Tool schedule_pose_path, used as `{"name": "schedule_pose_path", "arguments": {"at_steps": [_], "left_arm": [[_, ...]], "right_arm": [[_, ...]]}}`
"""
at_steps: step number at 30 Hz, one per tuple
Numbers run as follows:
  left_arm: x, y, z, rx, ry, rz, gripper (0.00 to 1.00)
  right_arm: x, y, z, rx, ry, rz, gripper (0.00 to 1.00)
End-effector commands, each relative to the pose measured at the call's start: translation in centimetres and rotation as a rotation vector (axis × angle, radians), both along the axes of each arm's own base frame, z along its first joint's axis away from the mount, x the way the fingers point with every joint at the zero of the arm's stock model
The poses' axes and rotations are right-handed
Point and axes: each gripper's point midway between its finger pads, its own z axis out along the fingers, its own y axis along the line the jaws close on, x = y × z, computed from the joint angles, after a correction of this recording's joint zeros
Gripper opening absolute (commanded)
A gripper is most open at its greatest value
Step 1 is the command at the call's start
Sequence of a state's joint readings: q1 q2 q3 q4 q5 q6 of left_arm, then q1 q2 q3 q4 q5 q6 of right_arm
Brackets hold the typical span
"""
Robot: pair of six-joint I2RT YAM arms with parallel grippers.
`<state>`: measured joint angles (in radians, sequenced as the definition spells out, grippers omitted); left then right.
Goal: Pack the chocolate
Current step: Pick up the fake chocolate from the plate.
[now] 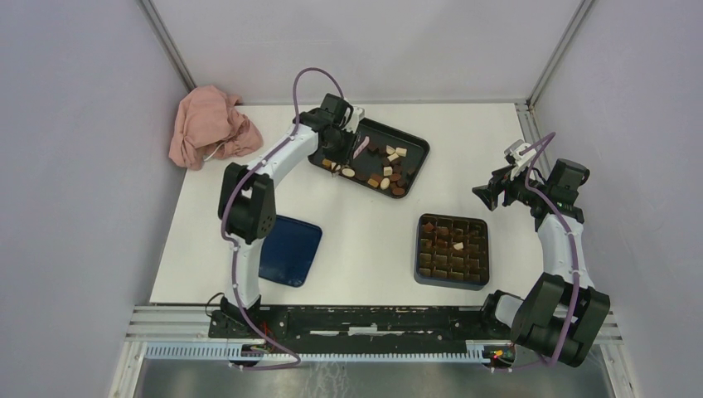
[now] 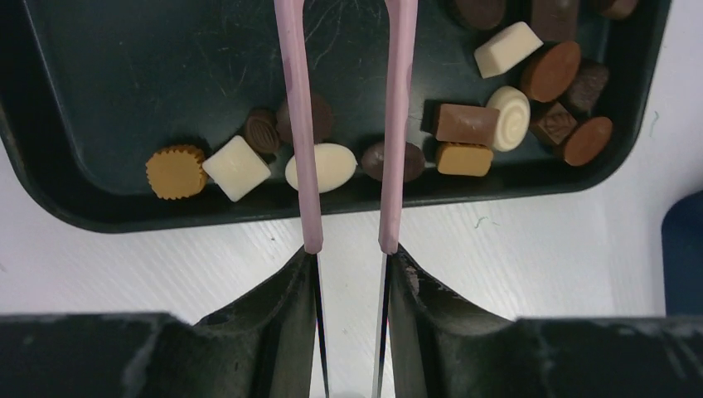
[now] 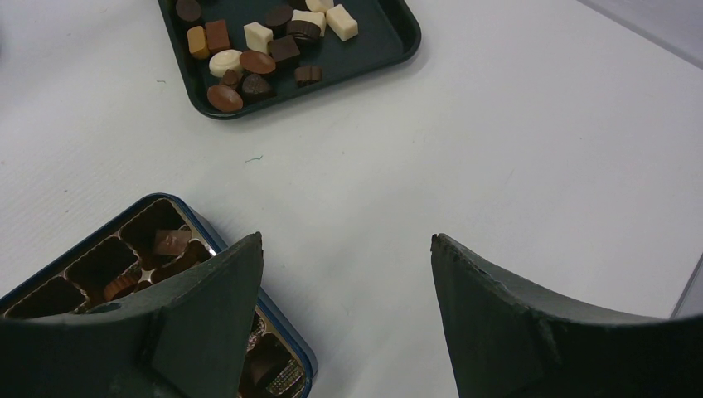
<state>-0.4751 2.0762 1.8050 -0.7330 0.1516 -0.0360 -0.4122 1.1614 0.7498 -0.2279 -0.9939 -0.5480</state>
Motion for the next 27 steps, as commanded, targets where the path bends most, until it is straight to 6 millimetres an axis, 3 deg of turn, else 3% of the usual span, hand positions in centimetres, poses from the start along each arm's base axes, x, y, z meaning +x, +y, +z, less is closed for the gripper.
{"name": "schedule_pose_path", "arguments": {"at_steps": [1, 15, 27], "left_arm": [[1.8, -0.1, 0.1, 0.053, -0.027, -0.067, 0.40], [2.7, -2.0, -3.0, 0.011, 0.052, -0.111, 0.41], [3.0, -1.8, -4.3, 0.038, 0.082, -0.112, 0.45]], "right_arm": [[0.6, 0.0, 1.9, -0.022, -0.062, 0.022, 0.80], [0.8, -0.1, 1.4, -0.019, -0.046, 0.019, 0.80], [0.8, -0.1, 1.2, -0.017, -0.040, 0.020, 0.80]]}}
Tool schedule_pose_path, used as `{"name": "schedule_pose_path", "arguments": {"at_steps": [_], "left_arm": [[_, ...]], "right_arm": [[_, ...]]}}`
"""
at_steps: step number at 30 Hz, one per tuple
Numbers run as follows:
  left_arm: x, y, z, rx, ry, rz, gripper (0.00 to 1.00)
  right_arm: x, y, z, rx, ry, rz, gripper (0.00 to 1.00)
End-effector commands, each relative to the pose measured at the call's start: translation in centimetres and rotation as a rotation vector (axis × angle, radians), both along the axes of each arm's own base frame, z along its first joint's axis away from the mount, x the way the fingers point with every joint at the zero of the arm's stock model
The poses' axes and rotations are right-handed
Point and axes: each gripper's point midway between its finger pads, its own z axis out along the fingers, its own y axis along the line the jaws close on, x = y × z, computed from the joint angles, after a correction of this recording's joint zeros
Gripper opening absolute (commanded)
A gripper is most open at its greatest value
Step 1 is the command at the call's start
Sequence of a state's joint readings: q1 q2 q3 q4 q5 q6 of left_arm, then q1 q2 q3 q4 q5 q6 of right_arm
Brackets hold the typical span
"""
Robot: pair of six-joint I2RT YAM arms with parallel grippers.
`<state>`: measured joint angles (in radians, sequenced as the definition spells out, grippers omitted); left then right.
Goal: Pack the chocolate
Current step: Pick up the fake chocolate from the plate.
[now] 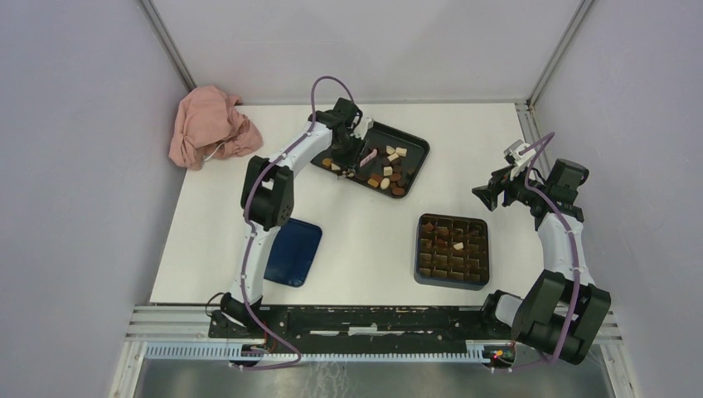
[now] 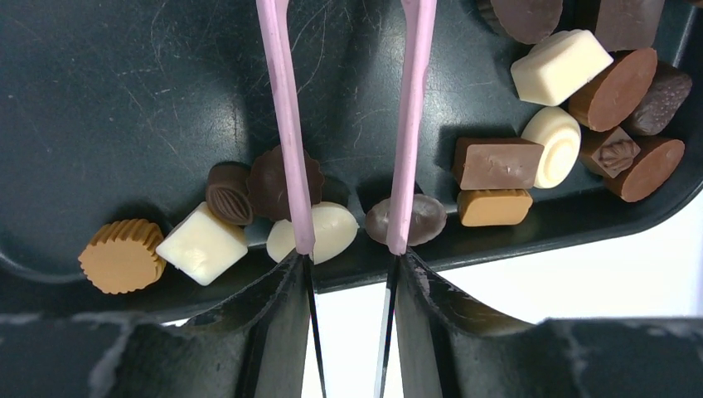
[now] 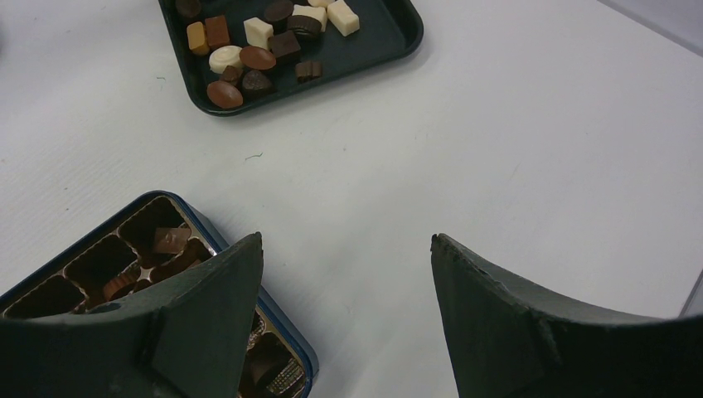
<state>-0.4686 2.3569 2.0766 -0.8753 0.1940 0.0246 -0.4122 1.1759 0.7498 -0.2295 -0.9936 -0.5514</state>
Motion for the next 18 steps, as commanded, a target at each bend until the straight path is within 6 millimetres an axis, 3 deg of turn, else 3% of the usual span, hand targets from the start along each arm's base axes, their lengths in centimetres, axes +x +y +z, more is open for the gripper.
{"name": "schedule_pose_path", "arguments": {"at_steps": [1, 18], "left_arm": [[1.16, -0.72, 1.45, -0.023, -0.046, -0.046, 0.45], [2.03, -1.48, 0.48, -0.035, -0.031, -0.041, 0.46]], "right_arm": [[0.77, -0.14, 1.64, -0.022, -0.053, 0.017, 0.80], [0.76, -0.14, 1.80, -0.029, -0.058, 0.021, 0.80]]}}
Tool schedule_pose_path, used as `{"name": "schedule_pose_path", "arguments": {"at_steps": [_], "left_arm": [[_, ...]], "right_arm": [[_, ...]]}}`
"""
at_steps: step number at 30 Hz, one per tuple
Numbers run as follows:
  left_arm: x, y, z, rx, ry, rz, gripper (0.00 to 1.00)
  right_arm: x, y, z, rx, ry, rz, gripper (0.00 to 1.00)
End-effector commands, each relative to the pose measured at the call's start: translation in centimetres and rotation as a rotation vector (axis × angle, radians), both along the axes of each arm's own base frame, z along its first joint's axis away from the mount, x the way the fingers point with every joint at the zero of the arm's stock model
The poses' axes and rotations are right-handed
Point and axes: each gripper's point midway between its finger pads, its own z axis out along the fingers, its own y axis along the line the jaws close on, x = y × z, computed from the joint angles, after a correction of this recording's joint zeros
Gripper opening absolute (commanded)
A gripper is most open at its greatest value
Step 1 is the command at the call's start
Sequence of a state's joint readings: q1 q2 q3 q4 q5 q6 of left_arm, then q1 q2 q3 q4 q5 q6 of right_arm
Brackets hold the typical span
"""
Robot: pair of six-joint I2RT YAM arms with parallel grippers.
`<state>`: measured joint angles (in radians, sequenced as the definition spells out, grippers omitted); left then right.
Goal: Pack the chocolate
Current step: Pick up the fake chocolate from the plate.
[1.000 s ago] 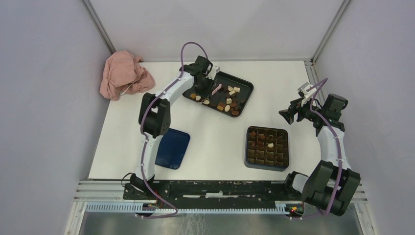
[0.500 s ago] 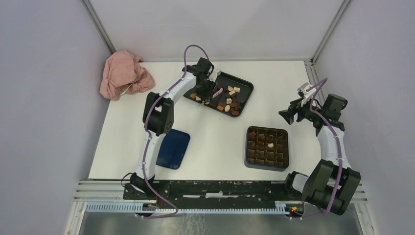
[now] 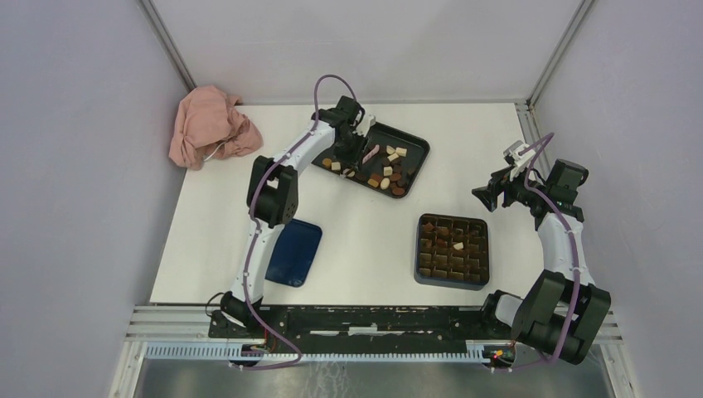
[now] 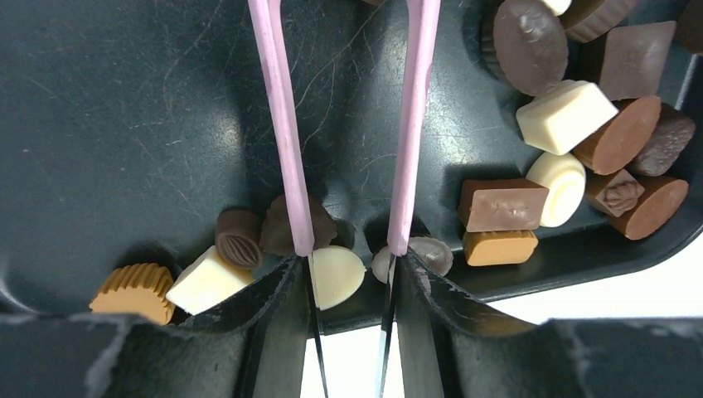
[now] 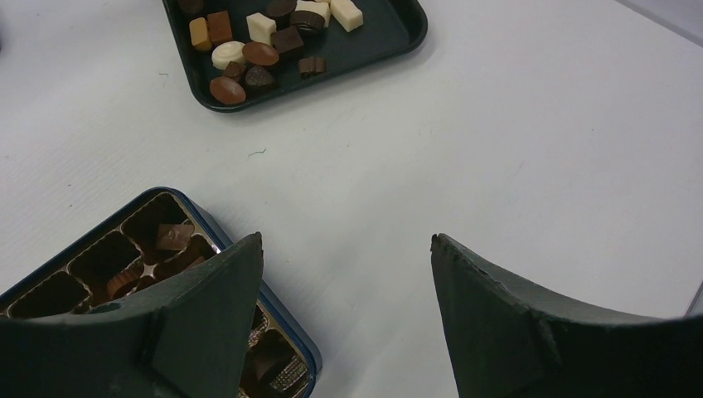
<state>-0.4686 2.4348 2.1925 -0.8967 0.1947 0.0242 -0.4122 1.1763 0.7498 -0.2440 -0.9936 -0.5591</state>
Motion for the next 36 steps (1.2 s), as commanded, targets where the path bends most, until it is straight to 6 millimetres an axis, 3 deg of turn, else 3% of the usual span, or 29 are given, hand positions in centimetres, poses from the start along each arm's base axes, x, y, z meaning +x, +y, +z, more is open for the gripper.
{"name": "schedule_pose_path", "arguments": {"at_steps": [1, 22, 30, 36], "left_arm": [[0.4, -0.6, 0.8, -0.025, -0.016, -0.040, 0.46], [0.8, -1.2, -0.3, -0.038, 0.007, -0.028, 0.42], [1.0, -1.4, 1.2, -0.055, -0.017, -0.024, 0.23], [1.3, -1.2, 4.2, -0.078, -0.073, 0.001, 0.11]], "right_arm": [[0.9, -0.2, 2.0, -0.030, -0.067, 0.019, 0.80], [0.9, -0.2, 2.0, -0.035, -0.065, 0.023, 0.80], [0.9, -0.2, 1.9, -0.037, -0.063, 0.023, 0.80], [0.9, -0.2, 1.9, -0.037, -0.063, 0.023, 0.80]]}}
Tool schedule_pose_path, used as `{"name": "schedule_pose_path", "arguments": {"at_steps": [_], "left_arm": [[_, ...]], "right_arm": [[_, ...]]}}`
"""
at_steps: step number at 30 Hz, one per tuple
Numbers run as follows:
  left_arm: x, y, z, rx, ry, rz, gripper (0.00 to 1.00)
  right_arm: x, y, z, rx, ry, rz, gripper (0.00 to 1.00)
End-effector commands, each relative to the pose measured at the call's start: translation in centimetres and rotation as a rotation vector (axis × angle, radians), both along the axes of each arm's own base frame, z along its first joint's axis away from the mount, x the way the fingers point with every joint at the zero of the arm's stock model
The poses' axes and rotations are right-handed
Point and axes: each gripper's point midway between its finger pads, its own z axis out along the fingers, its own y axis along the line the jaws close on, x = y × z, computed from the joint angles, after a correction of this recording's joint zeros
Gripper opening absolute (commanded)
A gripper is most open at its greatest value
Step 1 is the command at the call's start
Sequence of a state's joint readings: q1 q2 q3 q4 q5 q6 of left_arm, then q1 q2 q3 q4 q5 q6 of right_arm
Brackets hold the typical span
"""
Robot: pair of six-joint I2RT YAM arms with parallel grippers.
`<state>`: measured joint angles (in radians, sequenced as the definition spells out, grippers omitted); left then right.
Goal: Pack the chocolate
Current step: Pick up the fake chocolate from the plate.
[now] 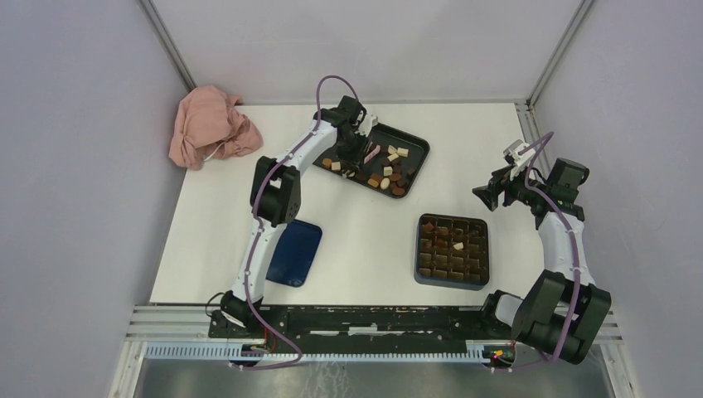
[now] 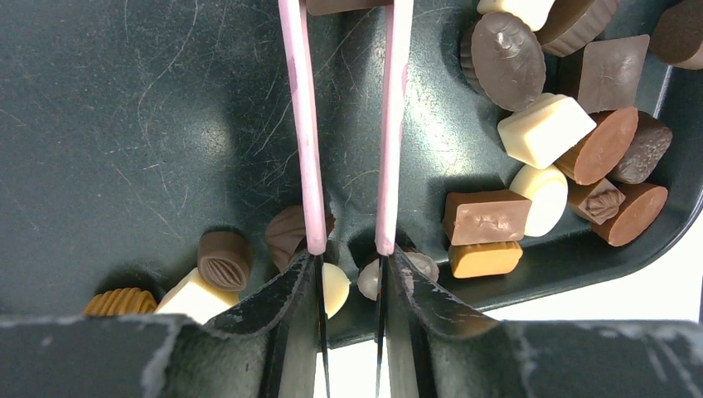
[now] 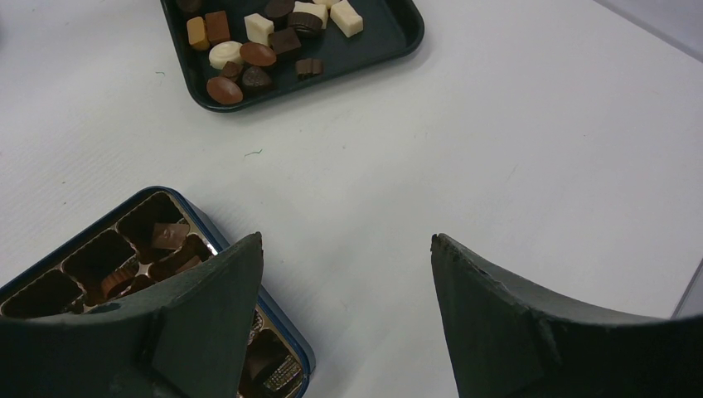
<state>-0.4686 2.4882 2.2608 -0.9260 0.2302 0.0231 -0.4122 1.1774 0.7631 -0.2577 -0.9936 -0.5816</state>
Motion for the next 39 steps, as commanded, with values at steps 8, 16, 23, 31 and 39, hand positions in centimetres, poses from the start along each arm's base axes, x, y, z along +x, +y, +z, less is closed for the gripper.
{"name": "schedule_pose_path", "arguments": {"at_steps": [8, 16, 23, 31, 39], "left_arm": [[-0.5, 0.4, 9.3, -0.127, -0.180, 0.049, 0.05], [-5.2, 0.5, 12.7, -0.248, -0.192, 0.000, 0.03], [-12.5, -0.9, 15.0, -0.449, -0.165, -0.124, 0.03], [-22.0, -5.1, 15.4, -0.505, -0.157, -0.312, 0.03], [-28.7, -11.5, 13.2, -0.464, -0.122, -0.470, 0.04]], "right_arm": [[0.8, -0.2, 1.7, -0.021, -0.053, 0.015, 0.80], [0.6, -0.3, 1.6, -0.046, -0.061, 0.024, 0.80], [0.2, -2.9, 0.8, -0.290, -0.060, -0.006, 0.79], [-1.2, -6.9, -1.7, -0.476, 0.049, -0.159, 0.79], [-1.7, -7.0, -4.5, -0.414, 0.164, -0.183, 0.79]]}}
